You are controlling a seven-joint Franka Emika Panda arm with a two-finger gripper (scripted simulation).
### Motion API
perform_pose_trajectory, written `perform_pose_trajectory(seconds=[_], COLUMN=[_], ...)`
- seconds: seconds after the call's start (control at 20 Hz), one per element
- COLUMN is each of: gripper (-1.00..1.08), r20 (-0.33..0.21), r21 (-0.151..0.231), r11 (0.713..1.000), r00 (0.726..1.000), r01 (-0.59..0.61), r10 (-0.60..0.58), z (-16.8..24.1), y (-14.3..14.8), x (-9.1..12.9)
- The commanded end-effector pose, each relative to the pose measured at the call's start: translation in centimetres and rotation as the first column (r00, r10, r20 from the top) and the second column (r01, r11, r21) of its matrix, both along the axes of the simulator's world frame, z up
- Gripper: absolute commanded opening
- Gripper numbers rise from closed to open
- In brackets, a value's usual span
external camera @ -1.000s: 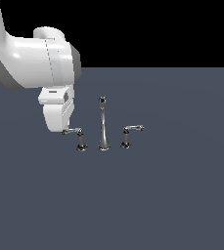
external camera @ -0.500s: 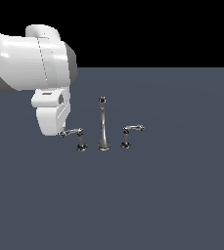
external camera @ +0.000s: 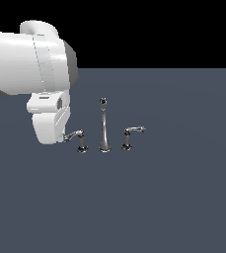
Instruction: Turn on the faucet by rotating a designated handle.
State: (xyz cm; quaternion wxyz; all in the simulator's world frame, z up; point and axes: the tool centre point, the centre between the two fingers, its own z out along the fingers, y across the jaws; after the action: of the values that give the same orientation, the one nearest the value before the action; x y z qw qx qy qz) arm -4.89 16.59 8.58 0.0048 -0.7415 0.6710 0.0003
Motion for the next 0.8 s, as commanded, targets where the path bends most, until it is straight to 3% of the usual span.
perform_pose_trajectory(seconds=[0.0,0.15,0.75], gripper=[-1.00,-1.00,-1.00], r20=[-0.005,-0.004,-0.006], r21=[-0.007,-0.002,-0.007], r11=[1.000,1.000,1.000], r00=[1.000,1.000,1.000], r01=[0.012,0.000,0.011], r10=[-0.012,0.000,-0.011], z=[0.0,0.0,0.0], y=[-1.1,-0.4,-5.5], x=[-0.8,-1.0,-2.8])
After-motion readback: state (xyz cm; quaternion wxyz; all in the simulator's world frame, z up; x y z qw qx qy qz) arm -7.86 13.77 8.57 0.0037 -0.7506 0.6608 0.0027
